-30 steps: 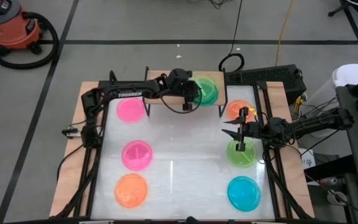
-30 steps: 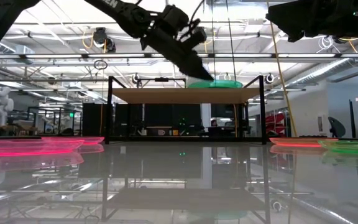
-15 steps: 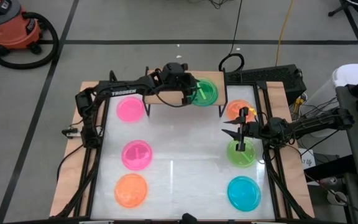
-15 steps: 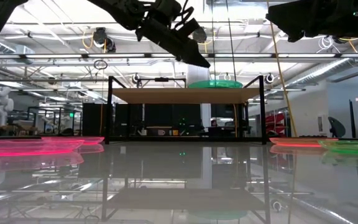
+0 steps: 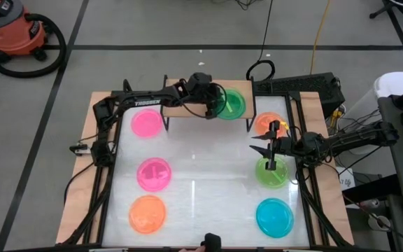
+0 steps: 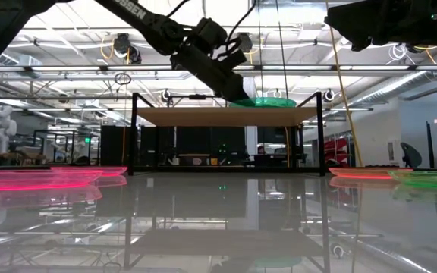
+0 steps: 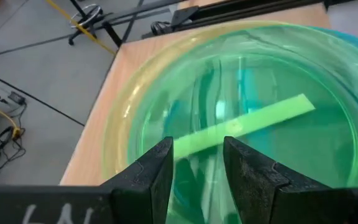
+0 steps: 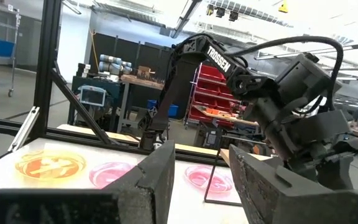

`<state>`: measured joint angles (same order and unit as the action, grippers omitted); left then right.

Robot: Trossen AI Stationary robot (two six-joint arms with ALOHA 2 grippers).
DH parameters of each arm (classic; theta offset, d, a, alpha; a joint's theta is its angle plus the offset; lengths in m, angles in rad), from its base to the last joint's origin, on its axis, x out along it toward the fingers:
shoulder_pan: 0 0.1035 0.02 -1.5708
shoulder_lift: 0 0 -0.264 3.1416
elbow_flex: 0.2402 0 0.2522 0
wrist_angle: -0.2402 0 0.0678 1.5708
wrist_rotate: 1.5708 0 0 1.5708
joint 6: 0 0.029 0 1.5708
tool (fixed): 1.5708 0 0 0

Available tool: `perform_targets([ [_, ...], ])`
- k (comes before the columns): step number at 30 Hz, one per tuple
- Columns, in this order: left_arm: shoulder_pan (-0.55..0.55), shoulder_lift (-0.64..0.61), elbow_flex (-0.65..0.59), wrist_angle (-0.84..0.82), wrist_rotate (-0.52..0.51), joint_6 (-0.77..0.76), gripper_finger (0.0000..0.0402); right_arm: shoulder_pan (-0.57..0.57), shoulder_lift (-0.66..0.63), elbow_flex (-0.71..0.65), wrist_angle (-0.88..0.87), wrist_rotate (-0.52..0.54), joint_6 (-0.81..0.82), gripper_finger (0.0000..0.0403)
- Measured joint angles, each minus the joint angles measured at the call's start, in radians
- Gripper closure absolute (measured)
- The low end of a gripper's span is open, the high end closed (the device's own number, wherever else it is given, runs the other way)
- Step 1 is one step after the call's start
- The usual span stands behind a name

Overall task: Place and stack plates onto a shelf
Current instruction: Stack the bottom green plate on top of the blue plate on the shelf, then stack the top orange plate on top of the green plate on the shelf

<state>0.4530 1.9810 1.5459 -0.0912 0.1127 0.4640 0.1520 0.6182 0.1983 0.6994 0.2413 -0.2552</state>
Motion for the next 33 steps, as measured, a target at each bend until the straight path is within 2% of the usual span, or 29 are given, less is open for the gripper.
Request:
perform_targets([
  [7,-0.006,0.009,0.000,0.012,0.003,0.012,0.0254,0.000,0.000,0.000,0.000,0.000,0.003,0.0266],
  [11,-0.019,-0.036,-0.002,0.030,-0.003,0.040,0.0254,0.000,0.000,0.000,0.000,-0.001,0.003,0.0266],
  [18,-0.049,-0.238,-0.002,-0.004,-0.012,0.040,0.0254,0.000,0.000,0.000,-0.041,0.006,0.009,0.0266],
  [22,-0.074,-0.378,0.001,-0.077,0.000,-0.015,0.0254,0.000,0.000,0.000,-0.076,0.087,0.057,0.0266],
  [25,-0.093,-0.456,0.001,-0.172,0.052,-0.054,0.0254,0.000,-0.001,0.001,-0.115,0.127,0.064,0.0266],
  [29,-0.135,-0.528,-0.031,-0.236,0.123,-0.094,0.0254,0.000,-0.002,0.053,-0.278,0.172,0.088,0.0266],
  [33,-0.176,-0.582,-0.198,-0.092,0.122,-0.114,0.0254,0.001,0.004,0.143,-0.554,0.233,0.182,0.0266],
])
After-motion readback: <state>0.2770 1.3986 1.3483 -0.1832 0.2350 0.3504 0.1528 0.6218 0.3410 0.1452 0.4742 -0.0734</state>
